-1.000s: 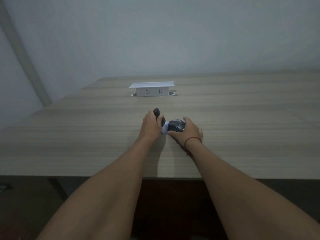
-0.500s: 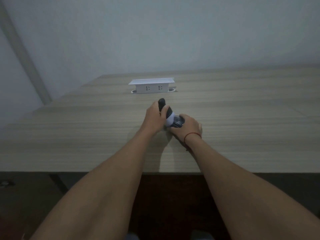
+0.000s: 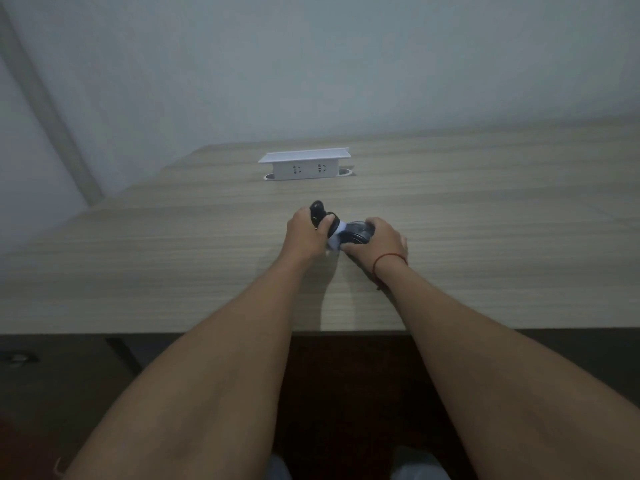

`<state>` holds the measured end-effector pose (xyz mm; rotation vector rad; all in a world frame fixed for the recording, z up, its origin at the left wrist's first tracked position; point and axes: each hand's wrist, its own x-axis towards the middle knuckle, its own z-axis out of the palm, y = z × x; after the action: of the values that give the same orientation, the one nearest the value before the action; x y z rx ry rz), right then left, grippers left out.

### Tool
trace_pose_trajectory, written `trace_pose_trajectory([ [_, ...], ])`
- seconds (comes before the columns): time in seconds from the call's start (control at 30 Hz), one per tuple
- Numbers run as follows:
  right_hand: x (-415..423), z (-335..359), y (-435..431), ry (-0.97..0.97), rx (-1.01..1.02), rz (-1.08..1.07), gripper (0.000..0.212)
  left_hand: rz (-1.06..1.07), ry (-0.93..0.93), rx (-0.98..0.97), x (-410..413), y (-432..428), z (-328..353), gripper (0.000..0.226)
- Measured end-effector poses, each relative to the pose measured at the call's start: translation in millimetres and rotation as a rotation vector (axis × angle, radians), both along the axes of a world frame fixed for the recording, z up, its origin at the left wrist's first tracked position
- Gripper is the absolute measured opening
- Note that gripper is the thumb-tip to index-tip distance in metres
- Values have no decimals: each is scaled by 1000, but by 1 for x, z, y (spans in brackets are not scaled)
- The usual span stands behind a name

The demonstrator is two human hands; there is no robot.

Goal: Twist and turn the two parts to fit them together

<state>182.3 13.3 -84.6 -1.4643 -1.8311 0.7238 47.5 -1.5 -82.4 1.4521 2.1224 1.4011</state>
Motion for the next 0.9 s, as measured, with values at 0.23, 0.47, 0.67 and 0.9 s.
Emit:
trace_pose_trajectory([
  [0.23,0,-3,6,-115,6,57,30,4,-118,175,17,-1,22,34],
  [0.47,-2,-8,11,-123,35,72,35,65,102,102,18,3,5,35],
  [0.67,1,-4,10,-95,21,67,47,-64,301,127,33,10,7,34],
  [0.9,4,-3,5,-27,11,60,47,-47,314,195,27,8,17,32],
])
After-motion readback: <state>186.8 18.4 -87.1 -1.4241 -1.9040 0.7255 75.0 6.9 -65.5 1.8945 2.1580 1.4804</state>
